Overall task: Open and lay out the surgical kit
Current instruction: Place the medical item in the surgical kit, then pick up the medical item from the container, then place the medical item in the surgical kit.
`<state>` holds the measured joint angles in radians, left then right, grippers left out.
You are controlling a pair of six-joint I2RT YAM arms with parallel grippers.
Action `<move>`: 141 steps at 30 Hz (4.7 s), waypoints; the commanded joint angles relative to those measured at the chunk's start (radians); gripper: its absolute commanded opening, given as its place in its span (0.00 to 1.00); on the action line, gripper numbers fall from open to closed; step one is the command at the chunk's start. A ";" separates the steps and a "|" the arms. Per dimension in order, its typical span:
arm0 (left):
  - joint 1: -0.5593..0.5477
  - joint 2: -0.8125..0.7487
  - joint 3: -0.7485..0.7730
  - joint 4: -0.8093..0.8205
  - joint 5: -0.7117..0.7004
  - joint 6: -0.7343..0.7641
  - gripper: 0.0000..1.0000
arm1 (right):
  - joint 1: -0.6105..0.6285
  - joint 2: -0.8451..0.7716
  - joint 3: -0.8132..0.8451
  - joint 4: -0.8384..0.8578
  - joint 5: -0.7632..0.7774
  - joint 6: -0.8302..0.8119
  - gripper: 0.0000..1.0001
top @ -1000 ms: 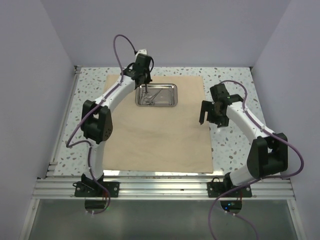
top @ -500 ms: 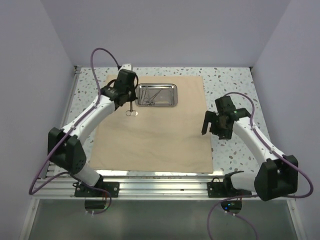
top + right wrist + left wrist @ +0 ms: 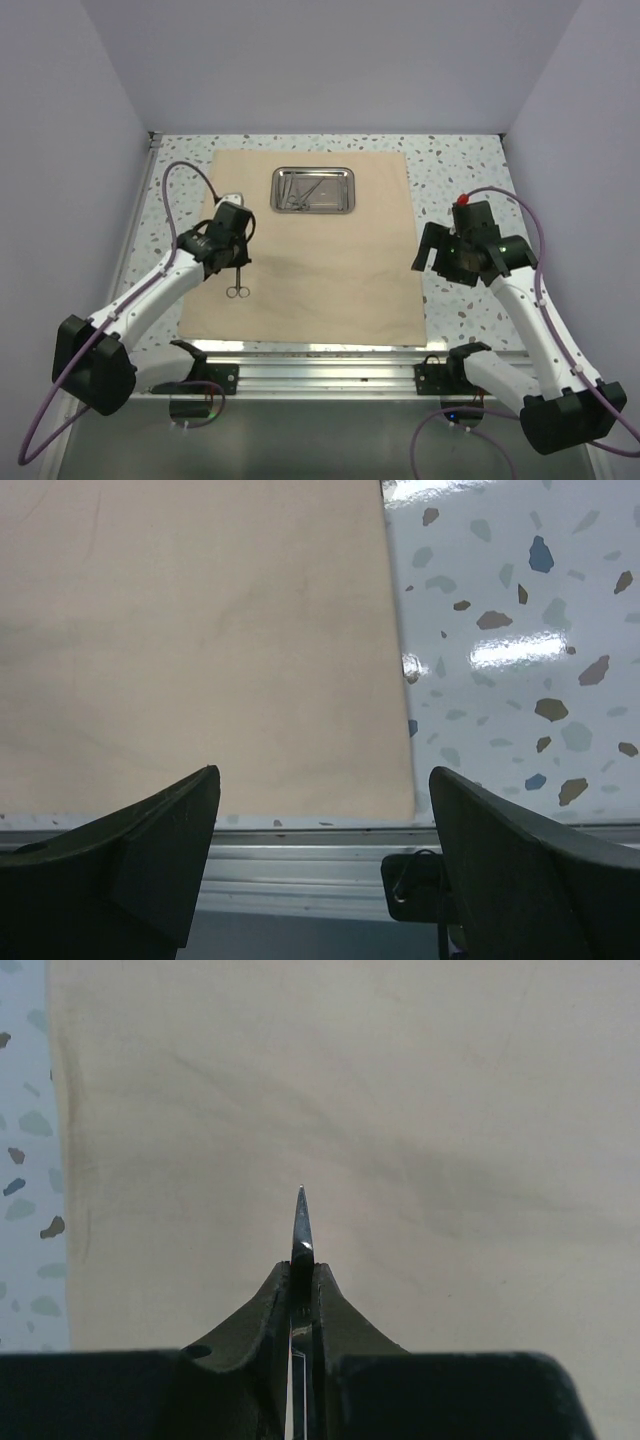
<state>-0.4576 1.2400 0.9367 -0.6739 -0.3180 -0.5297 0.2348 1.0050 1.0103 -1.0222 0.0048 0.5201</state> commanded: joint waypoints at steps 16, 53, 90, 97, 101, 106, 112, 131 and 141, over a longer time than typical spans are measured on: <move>-0.007 0.033 -0.136 0.036 -0.024 -0.053 0.20 | 0.004 -0.035 -0.030 -0.021 -0.006 0.001 0.90; -0.004 1.237 1.335 0.000 0.013 0.062 0.47 | 0.001 0.132 0.189 -0.118 0.182 -0.032 0.91; 0.025 1.306 1.120 0.014 0.109 0.017 0.00 | 0.000 0.176 0.154 -0.098 0.192 -0.061 0.91; 0.019 1.222 1.212 0.005 0.117 0.054 0.00 | 0.001 0.147 0.143 -0.088 0.172 -0.054 0.91; 0.019 1.188 1.333 -0.032 0.128 0.069 0.00 | 0.000 0.123 0.139 -0.085 0.158 -0.054 0.91; 0.019 1.099 1.338 -0.059 0.128 0.066 0.00 | 0.000 0.098 0.143 -0.081 0.147 -0.060 0.91; 0.002 0.876 1.063 -0.050 0.071 0.048 0.00 | 0.000 0.067 0.148 -0.085 0.121 -0.066 0.91; -0.122 0.032 -0.084 0.005 -0.087 -0.263 0.00 | 0.035 -0.028 0.010 -0.067 -0.003 -0.038 0.91; -0.127 0.044 -0.049 -0.013 -0.161 -0.221 0.47 | 0.043 -0.048 -0.019 -0.072 -0.002 -0.035 0.91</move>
<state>-0.5793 1.2919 0.8238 -0.7010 -0.4145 -0.7635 0.2749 0.9817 1.0012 -1.1049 0.0299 0.4789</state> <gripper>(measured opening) 0.433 0.906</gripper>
